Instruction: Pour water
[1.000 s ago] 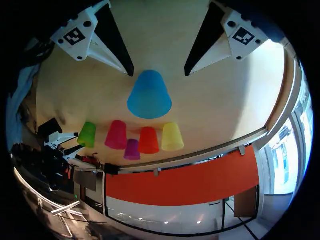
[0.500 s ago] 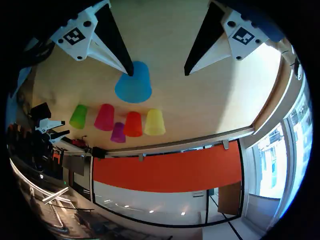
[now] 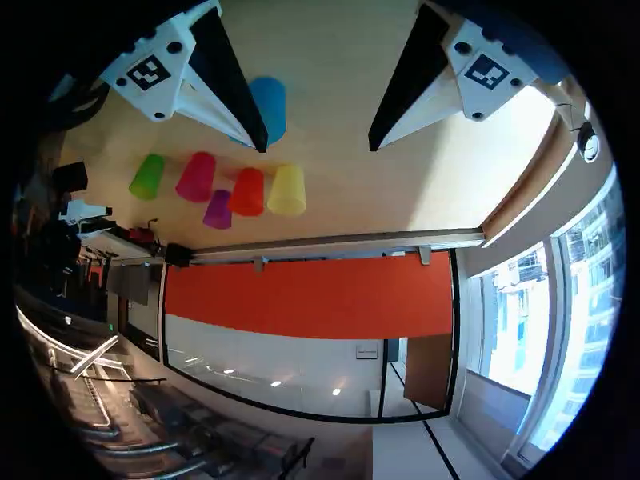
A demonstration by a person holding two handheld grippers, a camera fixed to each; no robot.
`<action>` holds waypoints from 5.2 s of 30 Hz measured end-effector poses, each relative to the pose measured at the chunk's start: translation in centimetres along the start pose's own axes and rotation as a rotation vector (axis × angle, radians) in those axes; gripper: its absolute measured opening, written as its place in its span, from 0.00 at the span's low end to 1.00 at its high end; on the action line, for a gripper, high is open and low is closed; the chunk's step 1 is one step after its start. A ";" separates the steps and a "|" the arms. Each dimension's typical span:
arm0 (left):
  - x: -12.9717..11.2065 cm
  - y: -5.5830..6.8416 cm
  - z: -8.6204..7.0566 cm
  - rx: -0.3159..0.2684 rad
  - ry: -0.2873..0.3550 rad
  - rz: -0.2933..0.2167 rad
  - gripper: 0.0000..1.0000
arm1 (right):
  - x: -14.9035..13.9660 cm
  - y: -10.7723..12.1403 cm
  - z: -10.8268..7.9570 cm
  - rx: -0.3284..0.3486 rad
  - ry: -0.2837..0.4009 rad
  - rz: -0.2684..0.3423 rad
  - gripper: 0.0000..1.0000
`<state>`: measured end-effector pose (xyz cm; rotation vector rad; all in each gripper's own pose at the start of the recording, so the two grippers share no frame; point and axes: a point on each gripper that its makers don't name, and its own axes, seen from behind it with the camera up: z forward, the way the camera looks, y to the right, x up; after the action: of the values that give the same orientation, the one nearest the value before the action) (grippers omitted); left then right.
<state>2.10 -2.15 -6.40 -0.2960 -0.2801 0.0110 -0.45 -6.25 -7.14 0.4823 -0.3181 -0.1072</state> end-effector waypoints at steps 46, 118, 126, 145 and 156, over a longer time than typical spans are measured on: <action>8.9 2.6 0.1 0.120 0.302 0.007 0.93 | 11.0 7.8 -3.0 -0.478 0.420 0.076 0.99; 2.4 2.7 4.0 0.260 0.325 0.045 0.94 | 8.6 6.9 -3.5 -0.495 0.401 0.145 0.99; 2.4 2.7 4.3 0.262 0.330 0.033 0.93 | 8.4 6.9 -3.5 -0.492 0.393 0.142 0.99; 1.5 2.2 5.4 0.250 0.346 0.018 0.93 | 8.1 6.9 -3.3 -0.493 0.386 0.143 0.99; 1.1 2.0 6.0 0.244 0.336 0.002 0.94 | 8.2 6.9 -3.3 -0.496 0.385 0.141 0.99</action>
<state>1.54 1.51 -1.17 -0.0528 0.0565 -0.0032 8.60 -0.16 -4.38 -0.0173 0.0576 0.0456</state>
